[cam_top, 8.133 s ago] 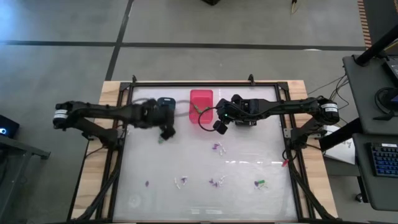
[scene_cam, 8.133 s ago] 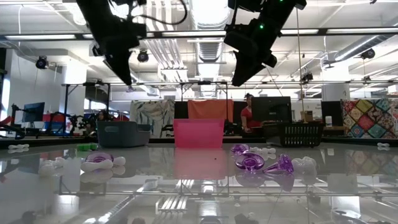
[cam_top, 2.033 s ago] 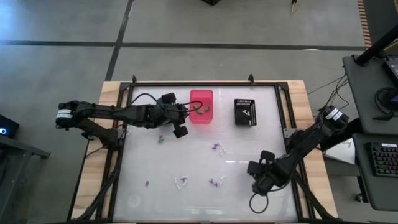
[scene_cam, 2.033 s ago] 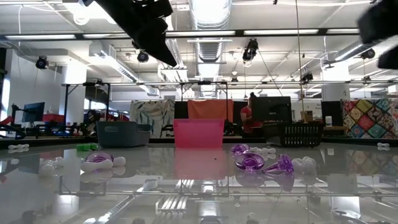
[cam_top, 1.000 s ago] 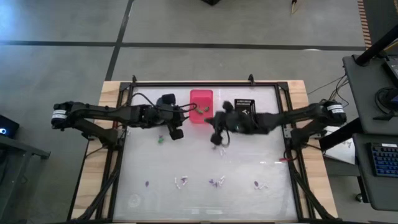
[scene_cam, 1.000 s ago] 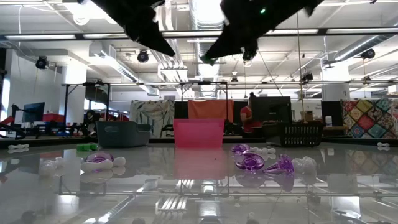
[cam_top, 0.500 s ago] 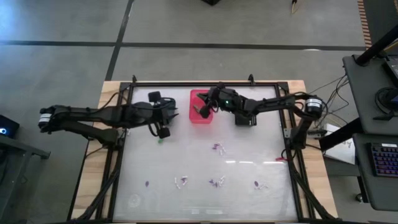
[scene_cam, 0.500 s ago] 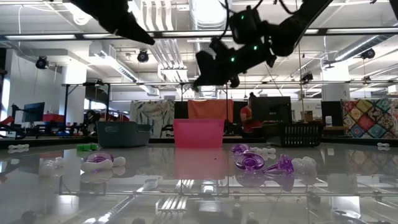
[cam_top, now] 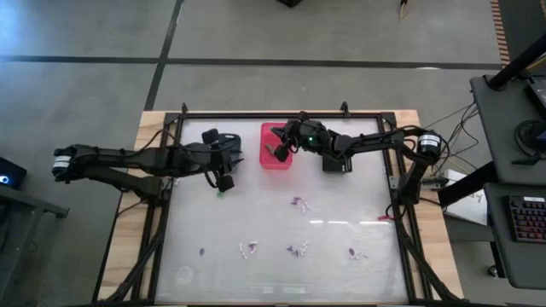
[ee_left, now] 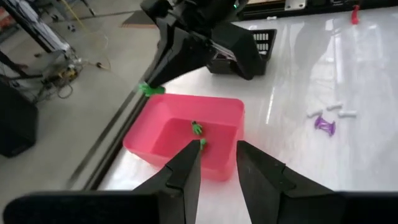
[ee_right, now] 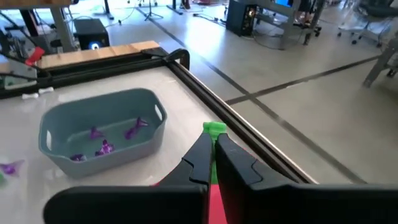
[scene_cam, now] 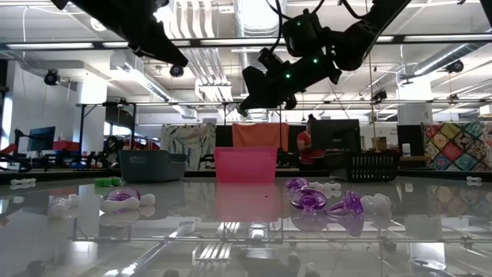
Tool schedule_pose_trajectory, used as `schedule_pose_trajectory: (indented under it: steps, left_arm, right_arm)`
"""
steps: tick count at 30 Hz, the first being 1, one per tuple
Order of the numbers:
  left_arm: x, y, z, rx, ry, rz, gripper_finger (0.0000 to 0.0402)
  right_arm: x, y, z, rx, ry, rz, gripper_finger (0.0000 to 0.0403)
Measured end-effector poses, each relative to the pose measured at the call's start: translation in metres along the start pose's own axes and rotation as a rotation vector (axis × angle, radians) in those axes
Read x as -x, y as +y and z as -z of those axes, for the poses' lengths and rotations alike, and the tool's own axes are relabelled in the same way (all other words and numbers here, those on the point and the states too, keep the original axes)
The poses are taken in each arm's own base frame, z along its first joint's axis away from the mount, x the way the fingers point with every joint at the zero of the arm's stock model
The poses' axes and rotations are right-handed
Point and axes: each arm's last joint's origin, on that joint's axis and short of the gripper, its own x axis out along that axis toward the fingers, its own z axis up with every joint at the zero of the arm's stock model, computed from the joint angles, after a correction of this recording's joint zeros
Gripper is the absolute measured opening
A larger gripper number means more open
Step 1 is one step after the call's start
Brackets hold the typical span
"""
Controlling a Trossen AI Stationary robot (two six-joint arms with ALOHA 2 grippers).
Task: Sort Halloween decoration
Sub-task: Put the green skeleton toy into the pink bin, then put the white bone toy into the black bin
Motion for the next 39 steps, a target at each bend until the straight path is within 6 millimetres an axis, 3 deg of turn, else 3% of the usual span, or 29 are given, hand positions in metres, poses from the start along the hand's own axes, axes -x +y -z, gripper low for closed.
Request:
schedule_pose_trajectory:
  steps: [6,22,29,39]
  left_arm:
    - [0.002,-0.005,0.001,0.063,0.008,0.105,0.0086]
    - [0.01,-0.026,0.001,0.114,0.017,0.284,0.0086]
    - [0.009,-0.033,0.005,0.147,0.071,0.424,0.0086]
    - [-0.003,-0.064,0.02,0.063,0.23,0.671,0.0086]
  right_arm:
    - [0.001,0.0,-0.002,-0.04,-0.004,0.0,0.0017]
    - [0.008,0.003,-0.007,-0.059,0.009,-0.018,0.012]
    - [0.036,0.021,-0.022,-0.027,0.073,-0.081,0.0127]
    - [0.101,0.053,-0.041,-0.003,0.214,-0.21,0.0112]
